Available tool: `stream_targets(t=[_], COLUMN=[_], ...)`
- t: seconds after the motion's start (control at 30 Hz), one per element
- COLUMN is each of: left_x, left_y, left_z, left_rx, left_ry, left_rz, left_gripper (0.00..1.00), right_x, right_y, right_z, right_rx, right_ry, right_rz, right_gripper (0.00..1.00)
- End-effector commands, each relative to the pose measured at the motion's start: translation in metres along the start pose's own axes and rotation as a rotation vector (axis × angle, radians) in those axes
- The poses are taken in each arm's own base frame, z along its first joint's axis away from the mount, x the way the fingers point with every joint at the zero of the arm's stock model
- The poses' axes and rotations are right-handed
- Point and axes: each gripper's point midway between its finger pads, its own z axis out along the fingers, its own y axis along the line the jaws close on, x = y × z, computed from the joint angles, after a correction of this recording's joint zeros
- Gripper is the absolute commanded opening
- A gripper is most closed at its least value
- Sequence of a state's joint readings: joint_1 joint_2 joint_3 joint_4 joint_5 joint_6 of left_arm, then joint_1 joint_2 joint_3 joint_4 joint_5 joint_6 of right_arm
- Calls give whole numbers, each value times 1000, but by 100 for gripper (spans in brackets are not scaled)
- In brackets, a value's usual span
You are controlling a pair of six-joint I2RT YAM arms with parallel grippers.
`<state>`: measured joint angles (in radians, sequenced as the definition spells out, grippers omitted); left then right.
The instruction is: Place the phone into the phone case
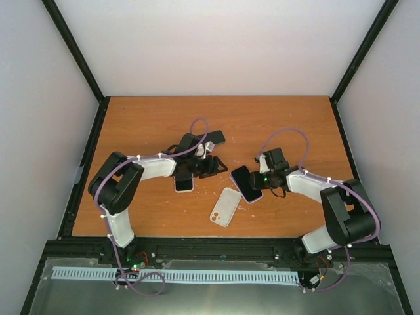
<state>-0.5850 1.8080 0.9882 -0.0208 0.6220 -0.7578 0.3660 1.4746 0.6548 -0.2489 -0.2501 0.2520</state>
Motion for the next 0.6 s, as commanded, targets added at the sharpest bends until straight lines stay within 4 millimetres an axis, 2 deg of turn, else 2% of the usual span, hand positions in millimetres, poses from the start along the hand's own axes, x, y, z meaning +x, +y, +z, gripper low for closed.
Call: stream_targets(t=[0.0, 0.17, 0.37, 0.57], left_x=[-14, -11, -5, -2], left_y=[-18, -9, -1, -9], left_z=[12, 26, 43, 62], left_rx=[72, 72, 79, 101], left_ry=[-19, -2, 26, 60], left_rz=[0, -29, -68, -69], left_gripper=[63, 61, 61, 54], right_x=[-1, 9, 4, 1], right_y=[12, 14, 17, 12], right_z=[7, 12, 11, 5], right_rx=[-88, -126, -163, -146], right_ry=[-17, -7, -63, -116], right_rz=[3, 80, 208, 293], right_gripper=[32, 30, 29, 29])
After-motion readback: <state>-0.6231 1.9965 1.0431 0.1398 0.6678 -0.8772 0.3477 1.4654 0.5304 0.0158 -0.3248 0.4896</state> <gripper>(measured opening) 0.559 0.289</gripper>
